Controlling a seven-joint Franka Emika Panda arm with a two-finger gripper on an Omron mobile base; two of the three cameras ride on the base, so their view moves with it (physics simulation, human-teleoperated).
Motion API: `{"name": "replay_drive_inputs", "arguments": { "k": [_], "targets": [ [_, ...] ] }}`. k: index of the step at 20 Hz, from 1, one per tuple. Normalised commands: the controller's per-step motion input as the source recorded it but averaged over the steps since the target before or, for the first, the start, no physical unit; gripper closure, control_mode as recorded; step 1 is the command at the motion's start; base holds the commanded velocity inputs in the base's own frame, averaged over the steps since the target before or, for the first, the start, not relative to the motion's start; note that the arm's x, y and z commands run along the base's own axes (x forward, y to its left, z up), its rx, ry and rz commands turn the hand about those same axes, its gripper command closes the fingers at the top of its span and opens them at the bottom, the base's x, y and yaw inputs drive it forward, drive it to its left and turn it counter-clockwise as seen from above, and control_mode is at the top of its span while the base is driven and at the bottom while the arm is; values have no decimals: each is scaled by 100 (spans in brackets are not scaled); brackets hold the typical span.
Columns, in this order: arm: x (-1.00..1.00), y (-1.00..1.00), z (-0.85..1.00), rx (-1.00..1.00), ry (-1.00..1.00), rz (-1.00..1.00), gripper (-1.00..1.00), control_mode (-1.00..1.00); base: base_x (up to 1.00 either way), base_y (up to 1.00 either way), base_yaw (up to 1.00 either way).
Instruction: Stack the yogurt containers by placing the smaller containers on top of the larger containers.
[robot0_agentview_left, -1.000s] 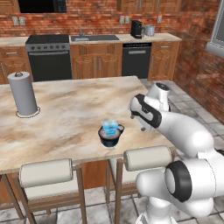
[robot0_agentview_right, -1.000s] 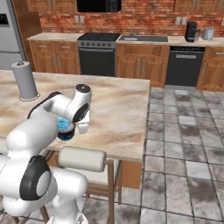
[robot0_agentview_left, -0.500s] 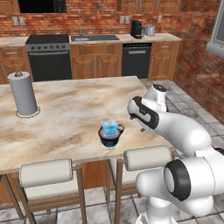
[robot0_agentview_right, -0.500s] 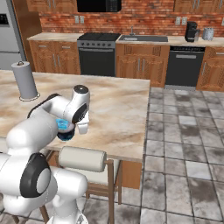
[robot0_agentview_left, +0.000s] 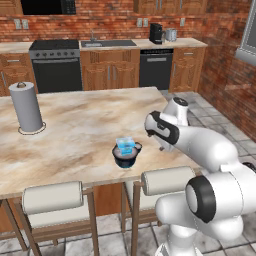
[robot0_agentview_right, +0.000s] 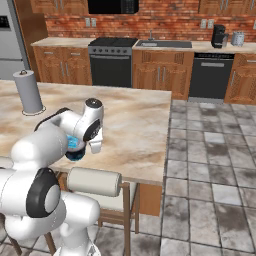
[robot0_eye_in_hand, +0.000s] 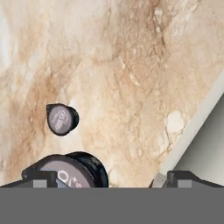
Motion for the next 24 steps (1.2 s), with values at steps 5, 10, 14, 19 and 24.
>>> {"name": "replay_drive_inputs", "arguments": {
  "k": [5, 10, 14, 19, 24],
  "targets": [
    [12, 4, -14, 0, 0, 0, -100, -100, 0, 0, 0],
    [12, 6, -14, 0, 0, 0, -100, -100, 0, 0, 0],
    [12, 8, -10, 0, 0, 0, -100, -100, 0, 0, 0],
    [11, 6, -10, 0, 0, 0, -100, -100, 0, 0, 0],
    [15, 3, -10, 0, 0, 0, -100, -100, 0, 0, 0]
  ]
}}
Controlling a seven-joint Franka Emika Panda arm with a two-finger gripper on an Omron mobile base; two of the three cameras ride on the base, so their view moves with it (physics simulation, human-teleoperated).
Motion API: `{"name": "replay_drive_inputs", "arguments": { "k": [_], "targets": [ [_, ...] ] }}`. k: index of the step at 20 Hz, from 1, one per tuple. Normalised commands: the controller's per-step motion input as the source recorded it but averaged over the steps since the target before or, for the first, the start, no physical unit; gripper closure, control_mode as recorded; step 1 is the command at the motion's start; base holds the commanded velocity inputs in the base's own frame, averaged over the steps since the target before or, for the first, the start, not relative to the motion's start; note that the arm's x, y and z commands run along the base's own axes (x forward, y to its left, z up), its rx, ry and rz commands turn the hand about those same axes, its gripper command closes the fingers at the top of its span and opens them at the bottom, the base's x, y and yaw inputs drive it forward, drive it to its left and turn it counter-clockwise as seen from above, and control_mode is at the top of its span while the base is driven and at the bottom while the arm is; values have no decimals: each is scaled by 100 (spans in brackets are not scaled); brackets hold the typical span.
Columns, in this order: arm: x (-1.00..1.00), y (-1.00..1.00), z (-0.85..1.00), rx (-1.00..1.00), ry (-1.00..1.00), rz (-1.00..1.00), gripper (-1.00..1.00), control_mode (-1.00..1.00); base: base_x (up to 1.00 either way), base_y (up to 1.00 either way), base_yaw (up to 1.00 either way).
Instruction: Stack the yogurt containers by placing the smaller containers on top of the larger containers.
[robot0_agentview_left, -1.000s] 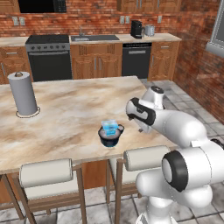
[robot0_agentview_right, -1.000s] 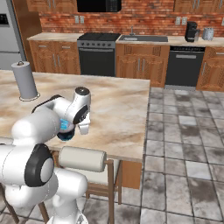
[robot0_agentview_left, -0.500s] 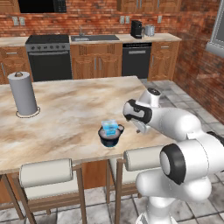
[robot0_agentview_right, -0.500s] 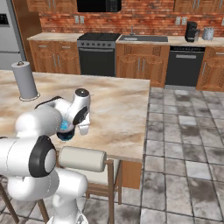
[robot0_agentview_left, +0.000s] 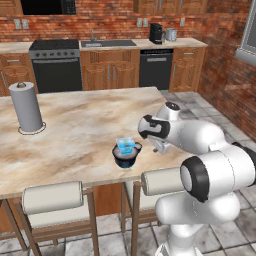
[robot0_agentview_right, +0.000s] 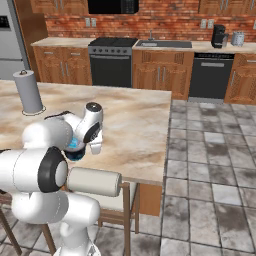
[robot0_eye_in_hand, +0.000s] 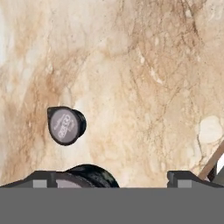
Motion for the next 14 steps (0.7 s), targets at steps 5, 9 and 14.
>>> {"name": "replay_drive_inputs", "arguments": {
  "k": [5, 9, 14],
  "targets": [
    [18, 0, -8, 0, 0, 0, -100, -100, 0, 0, 0],
    [19, 0, -9, 0, -1, 0, -100, -100, 0, 0, 0],
    [15, 3, -12, 0, 0, 0, -100, -100, 0, 0, 0]
  ]
}}
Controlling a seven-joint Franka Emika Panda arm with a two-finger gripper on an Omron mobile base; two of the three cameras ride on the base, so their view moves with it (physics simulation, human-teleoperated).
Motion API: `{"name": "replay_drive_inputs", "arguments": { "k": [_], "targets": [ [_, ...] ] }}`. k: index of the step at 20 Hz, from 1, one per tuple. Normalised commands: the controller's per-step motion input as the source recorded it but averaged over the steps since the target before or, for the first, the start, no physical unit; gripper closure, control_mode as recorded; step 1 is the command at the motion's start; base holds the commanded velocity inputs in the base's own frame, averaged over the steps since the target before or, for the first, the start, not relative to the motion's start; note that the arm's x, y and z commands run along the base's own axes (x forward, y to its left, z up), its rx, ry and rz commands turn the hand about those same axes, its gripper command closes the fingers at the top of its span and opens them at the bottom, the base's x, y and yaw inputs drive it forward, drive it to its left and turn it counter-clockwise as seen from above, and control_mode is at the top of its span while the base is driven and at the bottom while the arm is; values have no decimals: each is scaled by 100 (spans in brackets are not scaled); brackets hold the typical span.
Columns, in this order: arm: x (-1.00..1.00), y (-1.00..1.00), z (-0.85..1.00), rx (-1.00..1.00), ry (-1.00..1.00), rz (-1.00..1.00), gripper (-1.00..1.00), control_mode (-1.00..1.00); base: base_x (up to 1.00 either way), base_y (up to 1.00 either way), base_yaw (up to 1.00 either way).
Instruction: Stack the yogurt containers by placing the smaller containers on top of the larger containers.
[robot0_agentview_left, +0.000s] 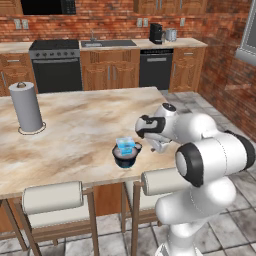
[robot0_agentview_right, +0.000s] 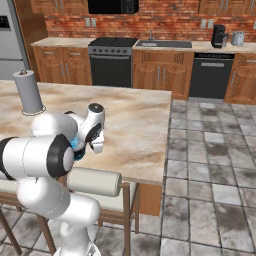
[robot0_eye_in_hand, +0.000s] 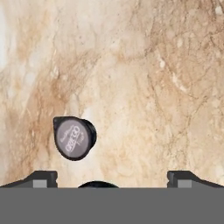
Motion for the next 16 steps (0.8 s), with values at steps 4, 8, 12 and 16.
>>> {"name": "replay_drive_inputs", "arguments": {
  "k": [4, 8, 12, 16],
  "targets": [
    [11, 7, -11, 0, 0, 0, -100, -100, 0, 0, 0],
    [9, 9, -12, 0, 0, 0, -100, -100, 0, 0, 0],
    [10, 10, -11, 0, 0, 0, -100, -100, 0, 0, 0],
    [10, 7, -12, 0, 0, 0, -100, -100, 0, 0, 0]
  ]
}}
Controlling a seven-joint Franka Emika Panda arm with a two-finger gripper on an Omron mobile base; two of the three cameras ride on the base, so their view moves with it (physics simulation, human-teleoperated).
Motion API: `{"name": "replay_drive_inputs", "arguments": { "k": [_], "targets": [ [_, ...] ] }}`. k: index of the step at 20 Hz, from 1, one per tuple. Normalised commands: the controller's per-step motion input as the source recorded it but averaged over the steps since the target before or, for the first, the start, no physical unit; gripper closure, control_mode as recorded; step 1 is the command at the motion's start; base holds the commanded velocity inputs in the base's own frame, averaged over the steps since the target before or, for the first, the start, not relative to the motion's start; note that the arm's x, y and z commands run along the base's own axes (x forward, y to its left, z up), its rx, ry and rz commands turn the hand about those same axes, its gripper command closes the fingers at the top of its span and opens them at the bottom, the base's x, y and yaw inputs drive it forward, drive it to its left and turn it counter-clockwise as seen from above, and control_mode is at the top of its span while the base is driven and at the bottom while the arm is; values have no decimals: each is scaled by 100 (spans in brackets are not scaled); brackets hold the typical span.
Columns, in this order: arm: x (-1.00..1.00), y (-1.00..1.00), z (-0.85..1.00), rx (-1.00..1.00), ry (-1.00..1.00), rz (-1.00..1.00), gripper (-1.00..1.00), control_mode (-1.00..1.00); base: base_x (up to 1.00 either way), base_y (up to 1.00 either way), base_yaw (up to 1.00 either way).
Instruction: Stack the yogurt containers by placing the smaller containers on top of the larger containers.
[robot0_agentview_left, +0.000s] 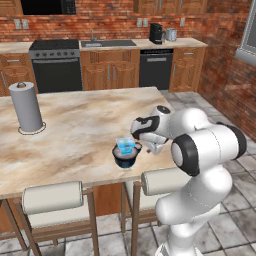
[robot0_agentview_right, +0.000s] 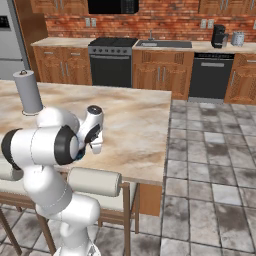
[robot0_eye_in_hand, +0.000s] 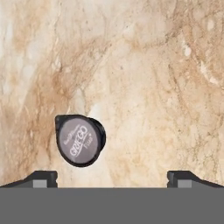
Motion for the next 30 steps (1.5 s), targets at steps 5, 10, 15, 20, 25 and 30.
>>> {"name": "replay_drive_inputs", "arguments": {
  "k": [5, 10, 15, 20, 25, 30],
  "targets": [
    [10, 2, -5, 2, 2, 0, -100, -100, 0, 0, 0],
    [11, 0, 0, 5, 3, 0, -100, -100, 0, 0, 0],
    [9, 0, 0, 6, 3, 0, -100, -100, 0, 0, 0],
    [5, 0, -3, 3, 3, 0, -100, -100, 0, 0, 0],
    [4, 0, -10, 0, 2, 0, -100, -100, 0, 0, 0],
    [6, 0, -16, 0, 1, 0, -100, -100, 0, 0, 0]
  ]
}}
